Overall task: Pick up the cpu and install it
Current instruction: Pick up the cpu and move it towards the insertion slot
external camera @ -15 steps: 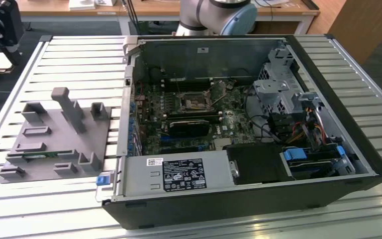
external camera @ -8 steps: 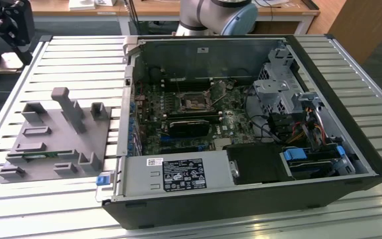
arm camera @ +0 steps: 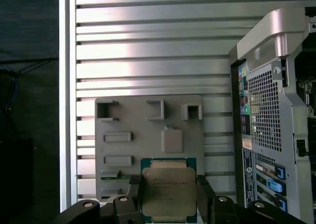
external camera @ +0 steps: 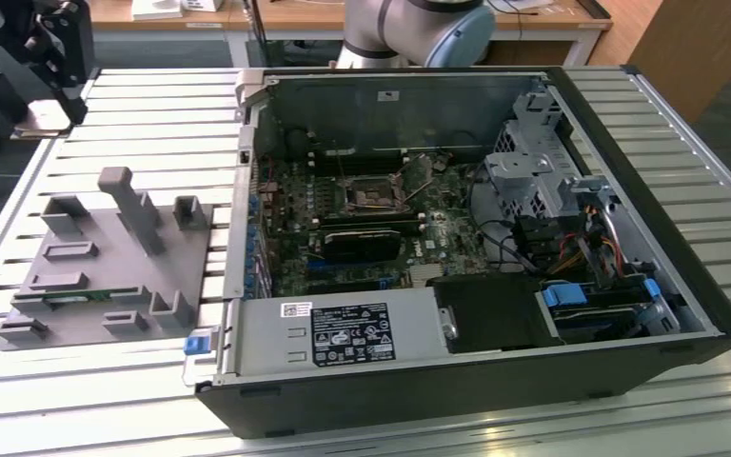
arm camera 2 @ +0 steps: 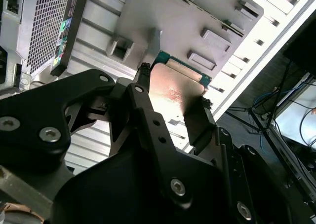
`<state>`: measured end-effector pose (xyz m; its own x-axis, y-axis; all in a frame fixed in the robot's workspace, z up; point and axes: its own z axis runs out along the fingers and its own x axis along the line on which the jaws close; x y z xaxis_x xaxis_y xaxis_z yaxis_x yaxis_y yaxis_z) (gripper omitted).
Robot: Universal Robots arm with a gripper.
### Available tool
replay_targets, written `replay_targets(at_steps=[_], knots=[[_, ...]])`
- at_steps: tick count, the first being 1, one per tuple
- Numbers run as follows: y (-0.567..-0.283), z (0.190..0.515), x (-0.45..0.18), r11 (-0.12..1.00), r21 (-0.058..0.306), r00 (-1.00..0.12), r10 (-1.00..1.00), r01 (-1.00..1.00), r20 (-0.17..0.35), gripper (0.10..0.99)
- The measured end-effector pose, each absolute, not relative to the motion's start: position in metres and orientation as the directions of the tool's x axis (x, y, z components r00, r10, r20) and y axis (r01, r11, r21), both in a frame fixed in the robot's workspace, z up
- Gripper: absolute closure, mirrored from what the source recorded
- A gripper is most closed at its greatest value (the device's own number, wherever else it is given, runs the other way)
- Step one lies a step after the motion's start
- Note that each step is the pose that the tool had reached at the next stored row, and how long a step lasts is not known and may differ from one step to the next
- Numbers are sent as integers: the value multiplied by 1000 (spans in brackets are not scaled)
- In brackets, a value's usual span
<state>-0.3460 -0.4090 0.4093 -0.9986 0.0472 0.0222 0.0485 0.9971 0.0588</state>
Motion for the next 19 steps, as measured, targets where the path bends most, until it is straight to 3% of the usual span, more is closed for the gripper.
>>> replay_targets(at_steps=[19], knots=[[-407,409,-304,997,59,-999,47,48,22,557]])
